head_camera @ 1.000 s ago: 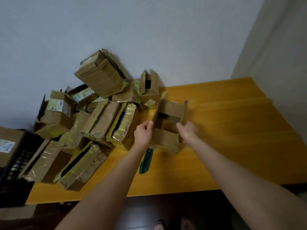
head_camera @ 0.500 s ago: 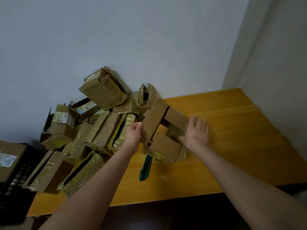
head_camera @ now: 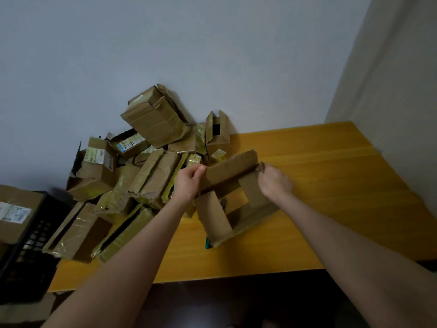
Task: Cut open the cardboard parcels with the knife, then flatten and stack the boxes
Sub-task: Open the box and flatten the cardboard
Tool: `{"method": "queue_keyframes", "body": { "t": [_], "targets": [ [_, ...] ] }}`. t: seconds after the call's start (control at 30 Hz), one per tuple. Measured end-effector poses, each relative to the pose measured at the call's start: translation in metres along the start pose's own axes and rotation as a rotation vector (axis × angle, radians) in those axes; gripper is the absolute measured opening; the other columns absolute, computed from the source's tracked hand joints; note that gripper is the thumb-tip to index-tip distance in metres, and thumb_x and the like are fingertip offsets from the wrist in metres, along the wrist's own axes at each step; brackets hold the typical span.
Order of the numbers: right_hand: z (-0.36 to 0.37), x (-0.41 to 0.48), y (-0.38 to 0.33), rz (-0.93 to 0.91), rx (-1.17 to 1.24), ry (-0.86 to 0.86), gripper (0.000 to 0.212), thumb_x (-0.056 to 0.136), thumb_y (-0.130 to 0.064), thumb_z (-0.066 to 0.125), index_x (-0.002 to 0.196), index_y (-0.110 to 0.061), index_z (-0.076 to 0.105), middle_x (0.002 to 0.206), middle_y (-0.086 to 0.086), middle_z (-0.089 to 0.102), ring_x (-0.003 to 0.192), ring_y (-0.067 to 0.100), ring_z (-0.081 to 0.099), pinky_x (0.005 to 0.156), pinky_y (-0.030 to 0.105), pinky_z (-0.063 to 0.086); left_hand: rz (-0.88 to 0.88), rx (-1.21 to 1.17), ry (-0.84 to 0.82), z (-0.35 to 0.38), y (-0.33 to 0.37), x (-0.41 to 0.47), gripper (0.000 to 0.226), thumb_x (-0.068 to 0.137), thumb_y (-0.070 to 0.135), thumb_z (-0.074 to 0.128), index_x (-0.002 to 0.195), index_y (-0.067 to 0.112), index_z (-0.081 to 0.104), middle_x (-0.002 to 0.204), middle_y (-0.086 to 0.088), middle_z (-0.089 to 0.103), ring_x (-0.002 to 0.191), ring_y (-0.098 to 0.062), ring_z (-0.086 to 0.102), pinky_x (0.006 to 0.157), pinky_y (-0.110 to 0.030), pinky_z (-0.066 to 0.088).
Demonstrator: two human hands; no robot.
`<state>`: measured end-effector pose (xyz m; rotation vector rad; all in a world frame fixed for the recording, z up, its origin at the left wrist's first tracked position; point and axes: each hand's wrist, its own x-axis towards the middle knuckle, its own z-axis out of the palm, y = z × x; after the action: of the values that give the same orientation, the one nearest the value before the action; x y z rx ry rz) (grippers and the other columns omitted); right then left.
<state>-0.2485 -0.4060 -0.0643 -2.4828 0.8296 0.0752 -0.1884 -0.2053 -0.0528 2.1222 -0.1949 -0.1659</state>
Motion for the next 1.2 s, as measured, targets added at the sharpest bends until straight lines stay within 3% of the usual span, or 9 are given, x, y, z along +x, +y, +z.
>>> {"method": "queue_keyframes", "body": {
  "t": [0.07,0.17,0.3,0.43,0.57,0.73,1.0,1.1,1.2],
  "targets": [
    [0.005,0.006,0.002,0.043,0.107,0.000,0.030,0.103,-0.026,0.035,0.115,-0.011,0.058,0.104,0.012,0.062,0.095,0.032,0.059,0.073,0.035,0.046,-0.054,-0.182,0.079,-0.004,-0.007,-0.005,0.035,0.100,0.036,0.046,0.129,0.019,0.059,0.118,0.003,0.061,0.114,-0.017,0.055,0.093,-0.034,0.046],
    [0.009,0.012,0.009,0.108,0.286,-0.025,0.024,0.102,-0.019,0.036,0.098,-0.008,0.057,0.081,0.007,0.052,0.063,0.021,0.045,0.053,0.028,0.032,-0.272,-0.336,0.022,-0.008,-0.024,-0.011,0.086,0.087,0.048,0.063,0.154,0.019,0.017,0.150,-0.005,0.036,0.135,-0.023,0.039,0.105,-0.037,0.038],
    [0.002,0.010,0.008,0.061,0.467,-0.065,0.021,0.100,-0.014,0.044,0.090,-0.002,0.058,0.088,0.015,0.057,0.076,0.027,0.050,0.063,0.031,0.036,-0.423,-0.052,-0.150,-0.002,-0.042,-0.011,0.122,0.072,0.048,0.079,0.155,0.014,-0.004,0.160,-0.011,0.016,0.145,-0.032,0.020,0.115,-0.048,0.029],
    [-0.007,0.001,0.006,0.028,0.576,-0.117,0.027,0.100,-0.020,0.050,0.106,0.004,0.062,0.108,0.024,0.063,0.090,0.037,0.060,0.069,0.032,0.040,-0.425,0.104,-0.143,0.001,-0.033,0.005,0.122,0.073,0.046,0.079,0.154,0.013,-0.005,0.157,-0.015,0.024,0.142,-0.034,0.028,0.110,-0.047,0.035],
    [-0.014,-0.008,0.014,0.053,0.762,-0.159,0.011,0.097,-0.020,0.056,0.103,-0.014,0.062,0.102,0.010,0.064,0.091,0.027,0.059,0.078,0.037,0.048,-0.409,0.365,-0.106,0.002,-0.031,0.011,0.111,0.078,0.041,0.077,0.155,0.016,0.000,0.153,-0.016,0.026,0.135,-0.035,0.038,0.101,-0.045,0.043],
    [-0.017,-0.014,0.033,0.109,0.939,-0.249,0.002,0.096,-0.016,0.057,0.095,-0.018,0.058,0.095,0.003,0.063,0.090,0.022,0.060,0.087,0.044,0.051,-0.342,0.352,-0.069,0.004,-0.031,0.017,0.090,0.088,0.031,0.067,0.155,0.015,0.008,0.150,-0.015,0.034,0.130,-0.032,0.044,0.097,-0.041,0.047],
    [-0.020,-0.015,0.040,0.103,1.083,-0.399,0.006,0.095,-0.011,0.056,0.098,-0.014,0.060,0.097,0.006,0.066,0.089,0.020,0.063,0.070,0.034,0.052,-0.386,0.361,-0.064,0.005,-0.020,0.023,0.120,0.073,0.045,0.080,0.154,0.017,-0.005,0.155,-0.017,0.012,0.139,-0.041,0.027,0.109,-0.054,0.036],
    [-0.019,-0.015,0.042,0.093,1.100,-0.449,0.009,0.096,-0.011,0.055,0.102,-0.014,0.060,0.101,0.006,0.066,0.092,0.020,0.063,0.072,0.034,0.052,-0.377,0.368,-0.065,-0.002,-0.022,0.024,0.099,0.083,0.035,0.073,0.154,0.015,0.007,0.151,-0.018,0.022,0.132,-0.039,0.038,0.103,-0.048,0.043],
    [-0.020,-0.014,0.048,0.129,1.131,-0.436,0.012,0.097,-0.011,0.053,0.107,-0.012,0.058,0.102,0.006,0.064,0.092,0.019,0.062,0.072,0.034,0.051,-0.266,0.206,-0.104,-0.010,-0.016,0.021,0.057,0.097,0.020,0.051,0.149,0.013,0.030,0.124,-0.015,0.053,0.091,-0.021,0.057,0.069,-0.029,0.047]
  ]
}}
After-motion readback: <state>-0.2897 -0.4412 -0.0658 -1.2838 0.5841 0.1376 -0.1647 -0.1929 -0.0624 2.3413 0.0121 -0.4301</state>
